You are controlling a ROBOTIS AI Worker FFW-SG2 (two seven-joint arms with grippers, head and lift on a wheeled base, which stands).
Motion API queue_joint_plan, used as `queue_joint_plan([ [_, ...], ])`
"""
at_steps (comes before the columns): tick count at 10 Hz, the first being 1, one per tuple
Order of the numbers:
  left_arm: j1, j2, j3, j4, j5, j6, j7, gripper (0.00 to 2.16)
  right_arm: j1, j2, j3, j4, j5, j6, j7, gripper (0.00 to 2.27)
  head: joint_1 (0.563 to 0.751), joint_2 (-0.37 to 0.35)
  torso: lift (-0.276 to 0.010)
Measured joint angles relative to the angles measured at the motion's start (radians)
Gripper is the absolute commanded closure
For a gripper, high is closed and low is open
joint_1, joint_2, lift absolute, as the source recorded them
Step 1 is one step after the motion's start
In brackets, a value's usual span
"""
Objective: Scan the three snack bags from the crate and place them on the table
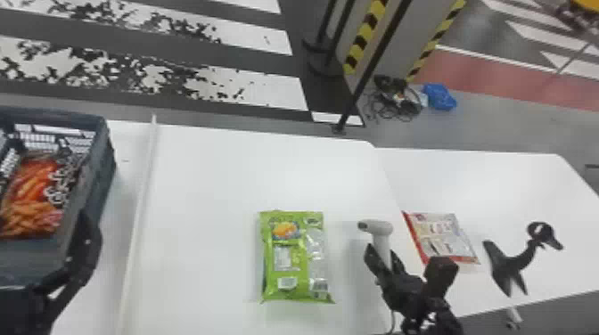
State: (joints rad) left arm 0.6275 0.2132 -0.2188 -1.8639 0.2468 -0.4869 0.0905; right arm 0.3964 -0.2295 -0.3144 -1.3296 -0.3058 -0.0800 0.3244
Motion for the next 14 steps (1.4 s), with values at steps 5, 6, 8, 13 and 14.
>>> queue_joint_plan([
  [5,-0.021,0.004,-0.004,0.008,0.004,0.014,0.000,0.07,0.339,0.109,-0.008,-0.391,-0.086,-0.049,0.008,2.23,0.695,-0.344,-0.037],
  [6,-0.023,0.004,-0.005,0.008,0.006,0.014,0.001,0.07,0.391,0.115,0.006,-0.446,-0.095,-0.042,0.017,2.23,0.695,-0.324,-0.037],
  [8,-0.024,0.003,-0.003,0.014,0.009,0.012,0.006,0.07,0.460,0.118,0.041,-0.486,-0.112,-0.048,0.033,2.23,0.695,-0.295,-0.037],
  [13,-0.003,-0.004,0.002,0.013,0.014,-0.019,0.017,0.07,0.510,0.108,0.120,-0.431,-0.110,-0.130,0.058,2.23,0.695,-0.223,-0.037],
  [14,-0.002,-0.005,0.002,0.013,0.014,-0.023,0.017,0.07,0.502,0.103,0.127,-0.393,-0.108,-0.171,0.058,2.23,0.695,-0.230,-0.037],
])
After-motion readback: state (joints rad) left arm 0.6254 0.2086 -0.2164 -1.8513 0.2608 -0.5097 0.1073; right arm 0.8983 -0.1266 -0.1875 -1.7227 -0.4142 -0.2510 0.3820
